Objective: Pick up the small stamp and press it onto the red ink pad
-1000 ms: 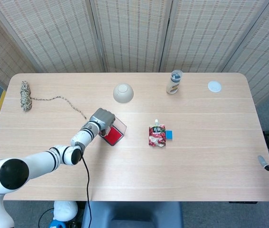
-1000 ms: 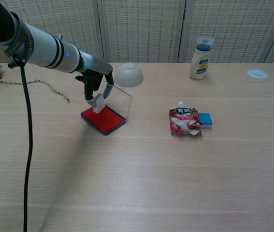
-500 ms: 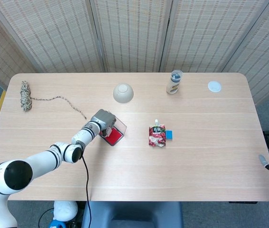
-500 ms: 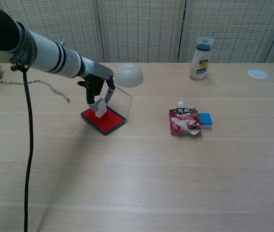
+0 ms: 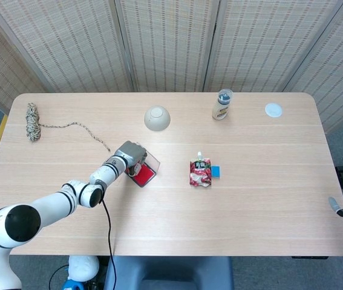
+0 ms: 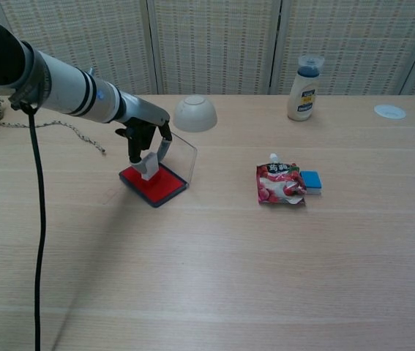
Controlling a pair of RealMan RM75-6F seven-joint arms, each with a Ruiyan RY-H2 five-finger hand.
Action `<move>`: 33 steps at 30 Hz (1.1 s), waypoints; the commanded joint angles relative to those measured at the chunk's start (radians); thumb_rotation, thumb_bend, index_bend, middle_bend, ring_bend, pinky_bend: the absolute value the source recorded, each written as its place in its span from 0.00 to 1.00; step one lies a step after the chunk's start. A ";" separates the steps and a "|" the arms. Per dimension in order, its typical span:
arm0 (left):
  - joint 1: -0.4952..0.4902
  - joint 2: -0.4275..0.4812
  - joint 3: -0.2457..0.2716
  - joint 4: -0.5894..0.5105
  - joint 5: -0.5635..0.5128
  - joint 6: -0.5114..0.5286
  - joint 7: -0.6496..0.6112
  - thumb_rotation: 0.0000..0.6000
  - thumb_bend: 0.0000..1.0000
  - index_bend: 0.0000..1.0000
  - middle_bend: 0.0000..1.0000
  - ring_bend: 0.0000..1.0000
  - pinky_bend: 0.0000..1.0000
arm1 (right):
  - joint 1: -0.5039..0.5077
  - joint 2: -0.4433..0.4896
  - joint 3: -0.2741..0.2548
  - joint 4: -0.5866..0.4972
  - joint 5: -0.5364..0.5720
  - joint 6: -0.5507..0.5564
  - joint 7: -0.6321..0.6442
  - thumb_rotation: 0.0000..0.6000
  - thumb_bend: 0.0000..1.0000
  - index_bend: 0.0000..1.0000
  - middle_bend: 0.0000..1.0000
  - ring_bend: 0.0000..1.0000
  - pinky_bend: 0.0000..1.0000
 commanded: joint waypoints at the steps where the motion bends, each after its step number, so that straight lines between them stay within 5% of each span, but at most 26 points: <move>1: -0.001 -0.003 0.000 0.003 0.009 0.000 -0.009 1.00 0.64 0.77 1.00 0.92 0.87 | -0.001 0.000 0.000 0.001 -0.001 0.001 0.002 1.00 0.26 0.00 0.00 0.00 0.00; 10: -0.003 0.013 0.009 -0.025 0.024 0.024 -0.028 1.00 0.64 0.77 1.00 0.92 0.87 | -0.005 0.001 -0.001 0.004 -0.008 0.012 0.009 1.00 0.26 0.00 0.00 0.00 0.00; 23: 0.008 0.195 0.036 -0.332 -0.021 0.238 0.030 1.00 0.64 0.77 1.00 0.92 0.87 | -0.008 -0.008 -0.007 -0.002 -0.025 0.025 -0.019 1.00 0.26 0.00 0.00 0.00 0.00; 33: 0.101 0.290 0.011 -0.521 0.012 0.388 0.016 1.00 0.64 0.77 1.00 0.92 0.87 | -0.010 -0.012 -0.017 -0.009 -0.038 0.025 -0.035 1.00 0.26 0.00 0.00 0.00 0.00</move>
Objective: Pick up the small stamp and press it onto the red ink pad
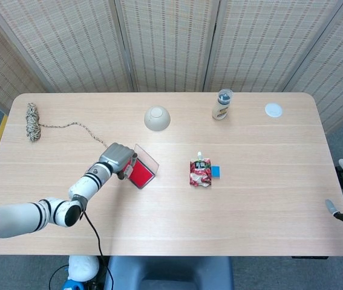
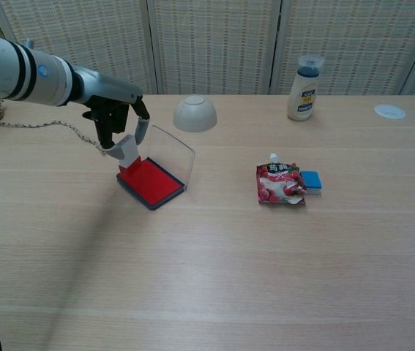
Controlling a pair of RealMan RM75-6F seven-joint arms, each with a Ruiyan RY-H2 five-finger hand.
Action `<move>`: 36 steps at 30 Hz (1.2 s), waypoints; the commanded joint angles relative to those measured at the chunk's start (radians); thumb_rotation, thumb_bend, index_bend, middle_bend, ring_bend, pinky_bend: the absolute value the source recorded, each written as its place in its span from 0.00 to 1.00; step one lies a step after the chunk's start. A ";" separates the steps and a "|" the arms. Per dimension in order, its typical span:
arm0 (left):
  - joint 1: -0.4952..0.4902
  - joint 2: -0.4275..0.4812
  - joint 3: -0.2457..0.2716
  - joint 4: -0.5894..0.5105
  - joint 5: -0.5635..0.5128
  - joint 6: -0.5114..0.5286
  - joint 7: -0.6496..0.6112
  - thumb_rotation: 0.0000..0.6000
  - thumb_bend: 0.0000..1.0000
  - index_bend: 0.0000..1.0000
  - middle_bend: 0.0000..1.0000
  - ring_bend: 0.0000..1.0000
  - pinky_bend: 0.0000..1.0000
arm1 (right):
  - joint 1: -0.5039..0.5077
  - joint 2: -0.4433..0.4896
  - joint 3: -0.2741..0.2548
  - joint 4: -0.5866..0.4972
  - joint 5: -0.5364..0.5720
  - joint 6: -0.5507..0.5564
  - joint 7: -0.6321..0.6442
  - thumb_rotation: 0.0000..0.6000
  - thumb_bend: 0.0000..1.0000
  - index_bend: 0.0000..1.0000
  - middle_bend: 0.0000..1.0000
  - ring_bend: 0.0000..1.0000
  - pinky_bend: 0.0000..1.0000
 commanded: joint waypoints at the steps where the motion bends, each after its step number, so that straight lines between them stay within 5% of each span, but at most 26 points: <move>1: 0.059 0.035 -0.017 -0.054 0.040 0.050 -0.028 1.00 0.64 0.77 1.00 0.92 0.87 | -0.002 0.000 -0.003 -0.002 -0.004 0.001 -0.002 1.00 0.26 0.00 0.00 0.00 0.00; 12: 0.174 0.035 -0.058 -0.053 0.146 0.067 -0.077 1.00 0.64 0.77 1.00 0.92 0.87 | -0.004 -0.003 -0.010 -0.007 -0.016 0.007 -0.014 1.00 0.26 0.00 0.00 0.00 0.00; 36: 0.276 -0.093 -0.117 0.074 0.204 0.033 -0.052 1.00 0.64 0.76 1.00 0.92 0.87 | -0.009 -0.006 -0.011 -0.001 -0.027 0.023 -0.009 1.00 0.26 0.00 0.00 0.00 0.00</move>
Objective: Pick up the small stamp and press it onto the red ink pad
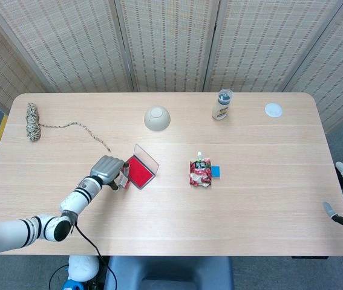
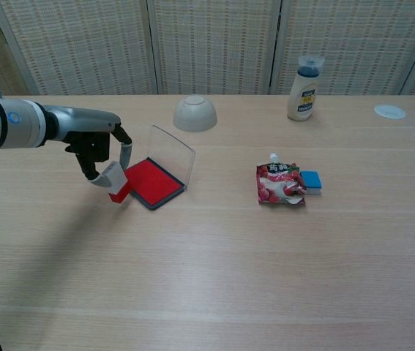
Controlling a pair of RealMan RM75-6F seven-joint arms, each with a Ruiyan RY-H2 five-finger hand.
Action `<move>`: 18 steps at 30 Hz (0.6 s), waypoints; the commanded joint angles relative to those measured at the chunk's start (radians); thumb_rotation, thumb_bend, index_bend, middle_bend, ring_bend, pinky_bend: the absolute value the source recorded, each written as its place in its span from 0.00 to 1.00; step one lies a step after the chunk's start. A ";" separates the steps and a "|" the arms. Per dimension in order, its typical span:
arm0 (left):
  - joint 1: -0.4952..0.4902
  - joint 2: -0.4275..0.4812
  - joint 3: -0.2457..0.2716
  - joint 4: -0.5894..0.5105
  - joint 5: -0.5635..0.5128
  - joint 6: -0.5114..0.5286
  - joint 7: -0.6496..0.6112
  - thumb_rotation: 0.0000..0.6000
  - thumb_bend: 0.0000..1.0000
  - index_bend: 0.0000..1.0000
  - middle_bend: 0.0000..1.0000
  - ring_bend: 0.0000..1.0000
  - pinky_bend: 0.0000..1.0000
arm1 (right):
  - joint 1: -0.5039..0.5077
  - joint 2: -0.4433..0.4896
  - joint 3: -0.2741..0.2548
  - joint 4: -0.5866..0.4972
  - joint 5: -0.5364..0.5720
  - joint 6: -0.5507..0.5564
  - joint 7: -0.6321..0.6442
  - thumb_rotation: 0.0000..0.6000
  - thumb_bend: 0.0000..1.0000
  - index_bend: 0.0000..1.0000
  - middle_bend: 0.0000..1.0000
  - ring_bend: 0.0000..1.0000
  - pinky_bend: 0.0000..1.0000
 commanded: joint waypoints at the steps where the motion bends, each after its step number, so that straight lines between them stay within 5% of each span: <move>1: 0.011 -0.013 -0.008 0.017 0.007 -0.008 -0.003 1.00 0.64 0.76 1.00 0.92 0.87 | 0.000 -0.001 0.000 -0.001 -0.001 0.001 -0.004 1.00 0.26 0.00 0.00 0.00 0.00; 18: 0.049 -0.044 -0.030 0.063 0.031 -0.041 0.012 1.00 0.63 0.70 1.00 0.92 0.87 | 0.001 -0.005 -0.002 -0.005 -0.003 0.000 -0.018 1.00 0.26 0.00 0.00 0.00 0.00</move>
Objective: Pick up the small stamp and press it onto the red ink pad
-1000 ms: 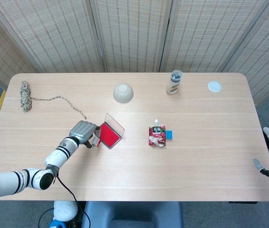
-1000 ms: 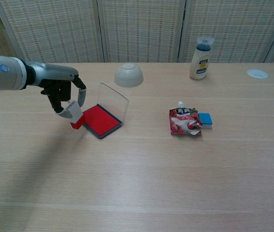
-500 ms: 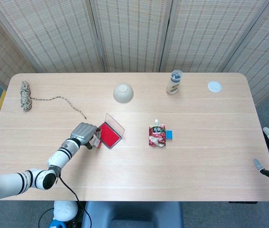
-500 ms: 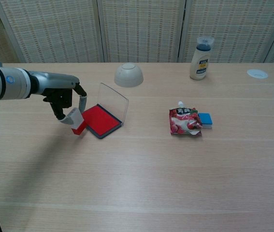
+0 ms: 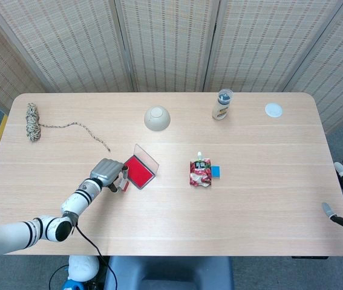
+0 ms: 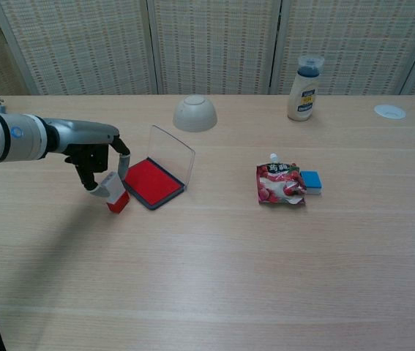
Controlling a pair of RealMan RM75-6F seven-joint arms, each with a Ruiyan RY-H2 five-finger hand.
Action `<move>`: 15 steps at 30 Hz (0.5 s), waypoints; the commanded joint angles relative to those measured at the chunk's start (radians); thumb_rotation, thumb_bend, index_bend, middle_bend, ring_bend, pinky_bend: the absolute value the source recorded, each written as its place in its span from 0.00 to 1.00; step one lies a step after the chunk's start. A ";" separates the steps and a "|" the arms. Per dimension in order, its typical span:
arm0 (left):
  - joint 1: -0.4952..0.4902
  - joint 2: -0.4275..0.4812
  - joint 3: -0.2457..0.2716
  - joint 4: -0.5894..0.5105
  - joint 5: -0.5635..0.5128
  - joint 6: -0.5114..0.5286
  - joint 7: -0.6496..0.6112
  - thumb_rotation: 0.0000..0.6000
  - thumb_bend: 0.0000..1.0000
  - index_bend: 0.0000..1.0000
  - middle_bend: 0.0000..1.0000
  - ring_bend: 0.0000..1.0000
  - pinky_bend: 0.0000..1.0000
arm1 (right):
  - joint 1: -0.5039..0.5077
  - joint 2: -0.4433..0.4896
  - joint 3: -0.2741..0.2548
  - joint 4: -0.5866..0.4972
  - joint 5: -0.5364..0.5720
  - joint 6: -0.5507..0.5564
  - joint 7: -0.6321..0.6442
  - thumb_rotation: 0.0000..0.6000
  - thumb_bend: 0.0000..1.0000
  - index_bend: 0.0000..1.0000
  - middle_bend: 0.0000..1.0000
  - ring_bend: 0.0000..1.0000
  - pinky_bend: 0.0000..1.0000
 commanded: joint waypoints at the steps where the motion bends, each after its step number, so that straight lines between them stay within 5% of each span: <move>1: 0.002 0.001 -0.004 -0.002 -0.004 -0.002 0.006 1.00 0.62 0.69 1.00 0.92 0.87 | 0.000 0.000 0.000 0.000 0.001 0.000 0.000 1.00 0.26 0.00 0.00 0.00 0.00; 9: 0.002 0.003 -0.007 -0.007 -0.025 -0.013 0.030 1.00 0.49 0.59 1.00 0.92 0.87 | -0.003 0.001 0.001 -0.001 0.000 0.006 0.002 1.00 0.26 0.00 0.00 0.00 0.00; 15: 0.005 0.003 -0.010 -0.015 -0.040 -0.005 0.046 1.00 0.34 0.41 1.00 0.92 0.87 | -0.003 0.001 0.001 -0.001 -0.001 0.007 0.001 1.00 0.26 0.00 0.00 0.00 0.00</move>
